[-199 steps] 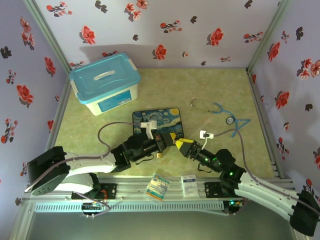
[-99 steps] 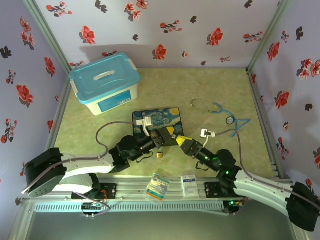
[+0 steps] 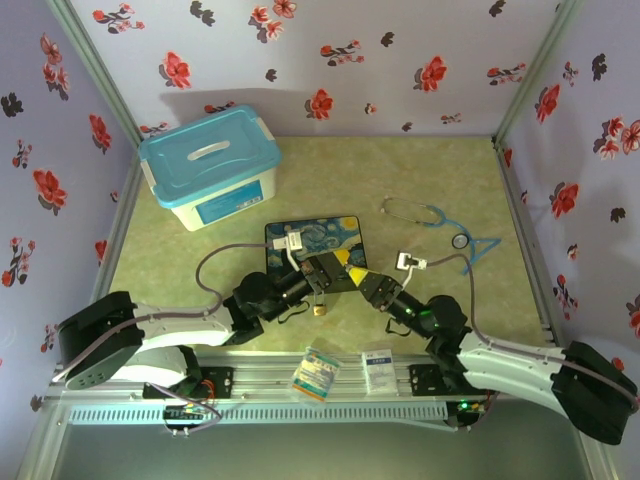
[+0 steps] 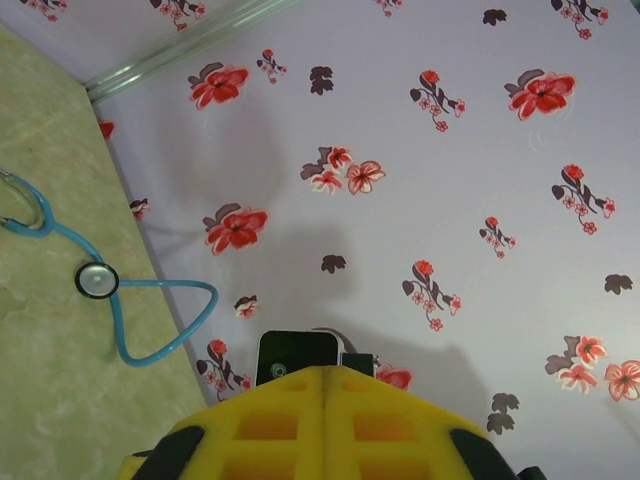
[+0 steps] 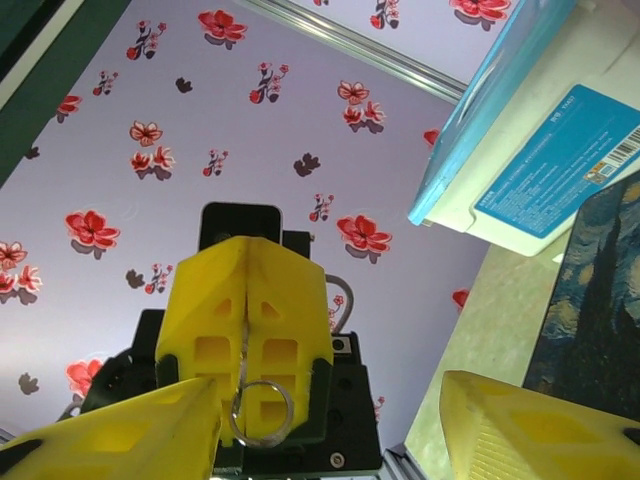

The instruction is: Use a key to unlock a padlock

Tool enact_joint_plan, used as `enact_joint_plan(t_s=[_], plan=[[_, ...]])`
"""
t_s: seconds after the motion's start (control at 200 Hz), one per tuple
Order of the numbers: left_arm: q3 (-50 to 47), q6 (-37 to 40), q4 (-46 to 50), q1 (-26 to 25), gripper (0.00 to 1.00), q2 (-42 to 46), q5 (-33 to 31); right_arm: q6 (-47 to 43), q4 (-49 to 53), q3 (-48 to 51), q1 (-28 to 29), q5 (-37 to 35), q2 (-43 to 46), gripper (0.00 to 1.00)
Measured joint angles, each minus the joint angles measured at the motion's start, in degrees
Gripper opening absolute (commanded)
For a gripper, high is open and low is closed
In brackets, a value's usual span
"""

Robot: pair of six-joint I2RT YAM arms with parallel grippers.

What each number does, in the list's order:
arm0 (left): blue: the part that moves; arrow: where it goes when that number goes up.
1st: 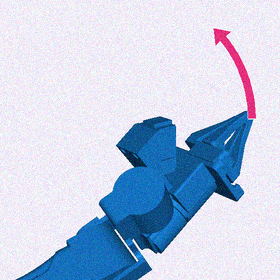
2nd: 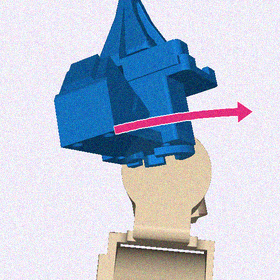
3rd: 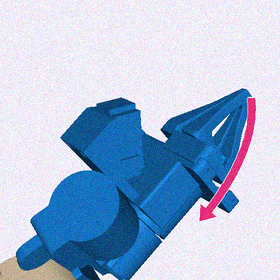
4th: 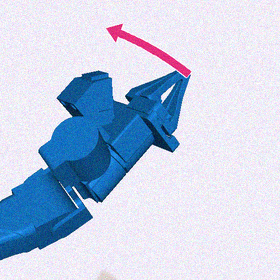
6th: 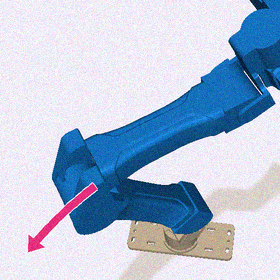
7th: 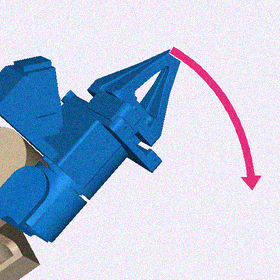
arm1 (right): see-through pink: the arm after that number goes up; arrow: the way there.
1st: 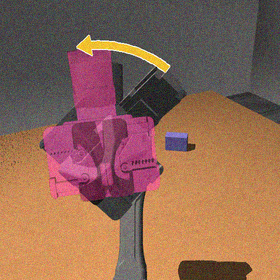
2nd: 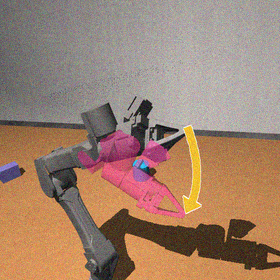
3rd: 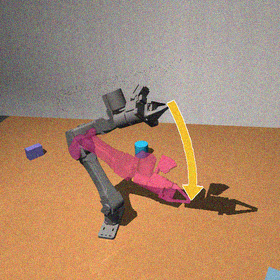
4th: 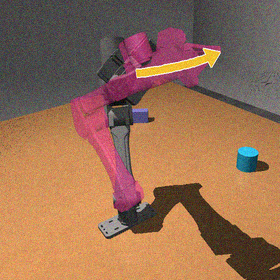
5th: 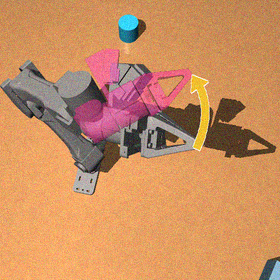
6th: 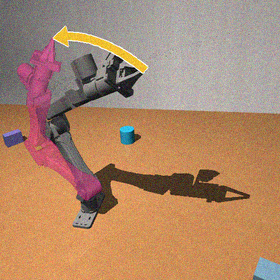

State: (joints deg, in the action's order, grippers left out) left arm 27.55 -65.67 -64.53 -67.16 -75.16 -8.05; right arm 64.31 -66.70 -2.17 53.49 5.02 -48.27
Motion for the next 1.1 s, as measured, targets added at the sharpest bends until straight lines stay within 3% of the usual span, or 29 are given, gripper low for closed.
enact_joint_plan(t_s=[0.26,0.5,0.815,1.1], plan=[[-0.02,0.00,-0.50,0.00,0.00,-0.13,-0.52,0.90,-4.24,-0.52,0.00,0.31,-2.43,0.41],[-0.02,-0.15,-1.14,0.00,0.00,-0.76,-0.59,0.90,-5.22,-0.66,0.00,0.39,-2.45,0.40],[-0.35,-1.29,-2.78,0.00,0.00,-2.78,-0.94,1.25,-7.74,-2.12,0.00,1.09,-6.93,0.28],[-0.74,-1.75,-4.22,0.04,0.00,-3.28,-1.22,1.97,-9.31,-2.14,0.00,1.18,-7.93,0.30]])
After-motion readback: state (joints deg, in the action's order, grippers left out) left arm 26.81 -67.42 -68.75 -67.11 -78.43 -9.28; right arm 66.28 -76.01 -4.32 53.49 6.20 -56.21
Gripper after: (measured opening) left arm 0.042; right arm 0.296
